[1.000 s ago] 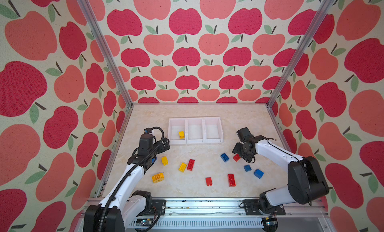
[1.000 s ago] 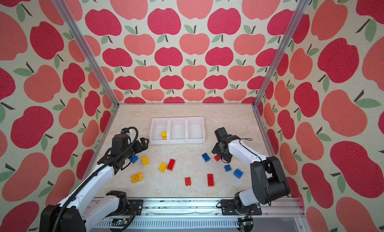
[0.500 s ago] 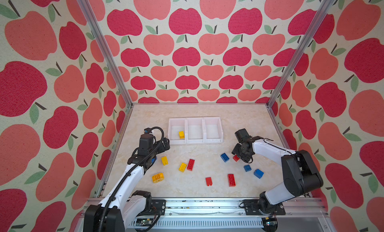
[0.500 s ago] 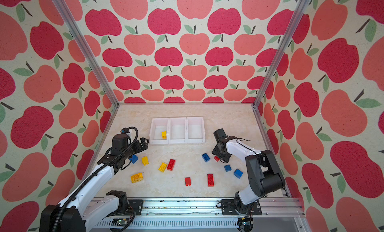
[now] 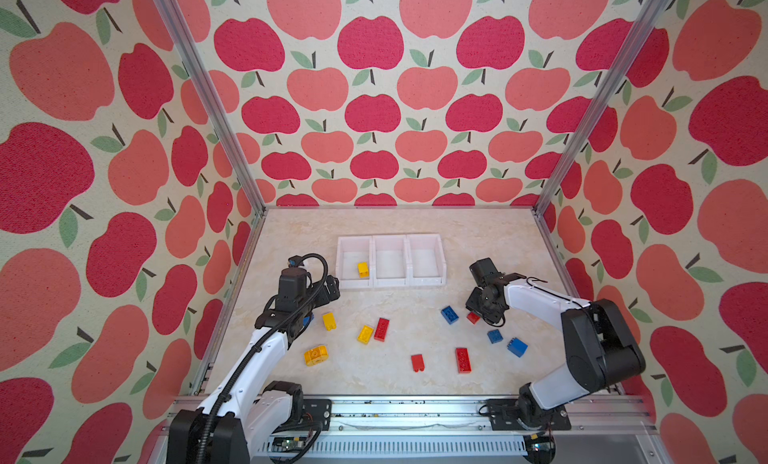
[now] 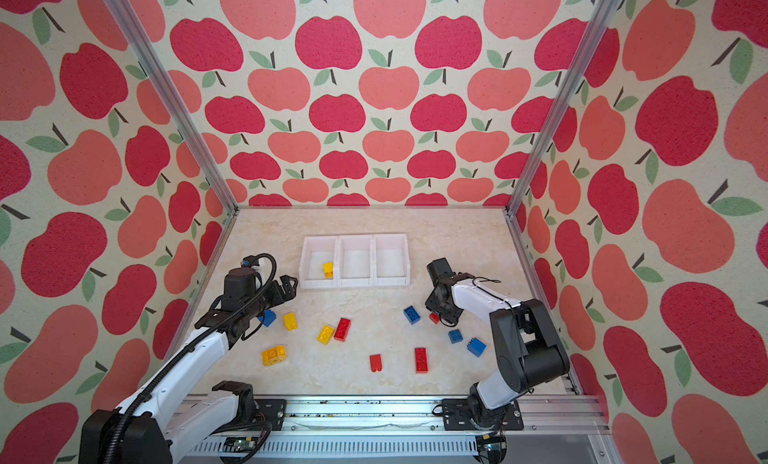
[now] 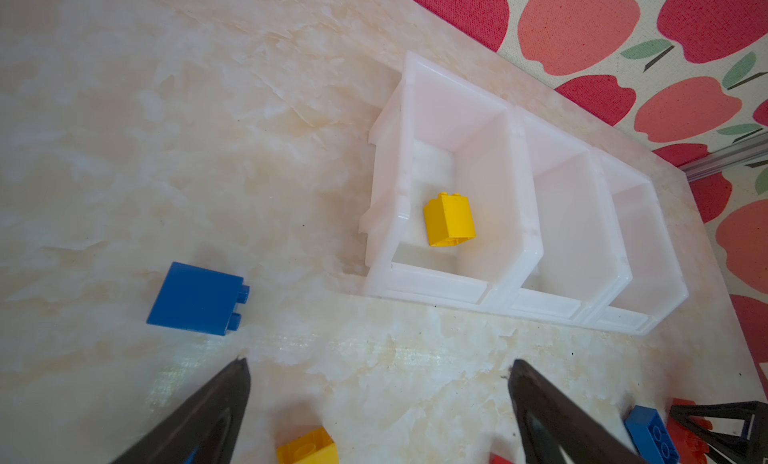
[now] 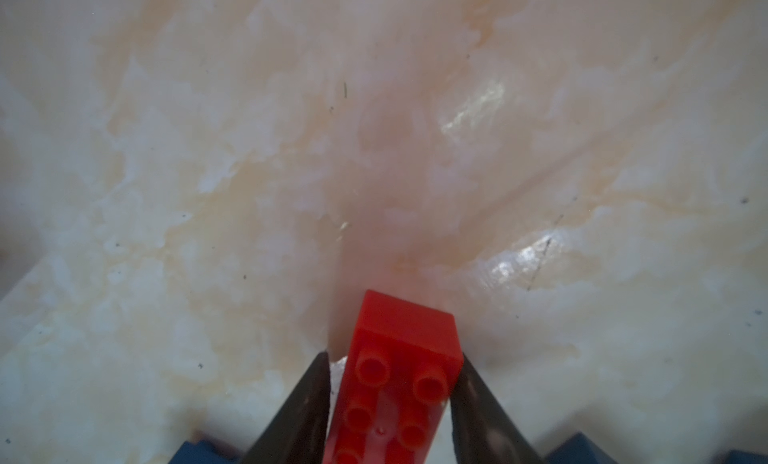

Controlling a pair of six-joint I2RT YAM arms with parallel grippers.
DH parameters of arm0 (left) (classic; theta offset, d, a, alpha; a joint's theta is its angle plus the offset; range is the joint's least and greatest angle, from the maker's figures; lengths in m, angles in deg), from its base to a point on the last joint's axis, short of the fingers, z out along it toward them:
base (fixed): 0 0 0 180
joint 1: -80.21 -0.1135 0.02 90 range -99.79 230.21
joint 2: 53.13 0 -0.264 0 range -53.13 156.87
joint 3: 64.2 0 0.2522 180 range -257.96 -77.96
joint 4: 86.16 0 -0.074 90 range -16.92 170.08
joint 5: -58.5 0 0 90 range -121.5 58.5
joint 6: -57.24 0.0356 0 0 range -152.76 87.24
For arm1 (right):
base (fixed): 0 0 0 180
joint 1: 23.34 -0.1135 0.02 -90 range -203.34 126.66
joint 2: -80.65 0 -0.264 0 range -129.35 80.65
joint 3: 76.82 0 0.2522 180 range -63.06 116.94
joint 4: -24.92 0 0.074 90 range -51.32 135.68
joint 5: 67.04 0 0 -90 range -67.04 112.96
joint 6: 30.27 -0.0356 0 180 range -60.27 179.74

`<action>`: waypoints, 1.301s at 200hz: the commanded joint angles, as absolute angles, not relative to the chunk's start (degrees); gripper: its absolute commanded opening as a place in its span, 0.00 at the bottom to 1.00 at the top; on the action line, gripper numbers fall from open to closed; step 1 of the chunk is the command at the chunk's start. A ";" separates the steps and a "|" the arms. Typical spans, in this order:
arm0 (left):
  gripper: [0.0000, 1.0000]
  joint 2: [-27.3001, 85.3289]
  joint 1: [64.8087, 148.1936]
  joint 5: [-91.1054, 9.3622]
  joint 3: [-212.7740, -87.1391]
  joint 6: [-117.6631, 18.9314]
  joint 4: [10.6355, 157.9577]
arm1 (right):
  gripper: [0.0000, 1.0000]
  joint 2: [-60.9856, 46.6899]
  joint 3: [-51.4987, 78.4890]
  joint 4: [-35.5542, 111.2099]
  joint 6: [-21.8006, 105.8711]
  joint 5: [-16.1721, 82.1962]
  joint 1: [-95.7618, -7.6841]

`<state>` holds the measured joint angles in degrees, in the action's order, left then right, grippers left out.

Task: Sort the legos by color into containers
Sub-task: 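Lift the red brick and carry it over the bin with the right gripper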

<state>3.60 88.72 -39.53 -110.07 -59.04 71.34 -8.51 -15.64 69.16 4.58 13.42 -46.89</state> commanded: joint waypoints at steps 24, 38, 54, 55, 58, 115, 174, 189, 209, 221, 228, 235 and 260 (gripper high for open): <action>0.99 2.96 88.91 -39.67 -110.30 -59.65 71.22 | 0.36 -8.34 -16.37 68.73 5.51 12.21 -47.28; 0.99 2.91 88.94 -39.66 -110.38 -59.65 71.20 | 0.34 -8.18 -16.27 68.74 5.64 12.15 -47.44; 0.99 2.82 88.94 -39.55 -110.39 -59.65 71.21 | 0.33 -7.95 -16.00 68.74 5.92 11.84 -47.77; 0.99 2.84 88.97 -39.52 -110.39 -59.65 71.20 | 0.33 -7.99 -15.98 68.74 5.93 11.82 -47.81; 0.99 2.79 88.96 -39.50 -110.39 -59.65 71.20 | 0.33 -7.88 -15.89 68.78 6.06 11.76 -47.79; 0.99 2.00 88.91 -39.41 -110.56 -59.65 70.67 | 0.32 -4.94 -10.05 71.96 9.42 7.37 -52.72; 0.99 2.03 88.97 -40.18 -110.48 -59.83 70.85 | 0.31 -5.46 0.57 70.77 18.79 3.70 -61.30; 0.99 2.04 88.99 -40.33 -110.39 -59.99 70.94 | 0.31 -8.27 4.81 70.78 22.12 3.08 -63.86; 0.99 1.68 89.05 -40.62 -110.21 -60.11 70.78 | 0.31 -12.43 10.10 69.62 25.98 3.38 -66.56; 0.99 1.39 89.05 -40.62 -110.20 -60.16 70.60 | 0.31 -15.03 13.34 69.00 27.90 4.18 -67.72; 0.99 1.28 89.04 -40.64 -110.21 -60.13 70.35 | 0.31 -16.48 15.31 68.83 28.99 4.47 -68.39; 0.99 0.99 89.07 -40.64 -110.21 -60.14 70.16 | 0.31 -18.17 17.38 68.72 30.03 4.72 -69.05; 0.99 0.55 89.13 -40.64 -110.13 -60.14 69.83 | 0.31 -23.95 24.36 68.05 33.17 6.53 -70.48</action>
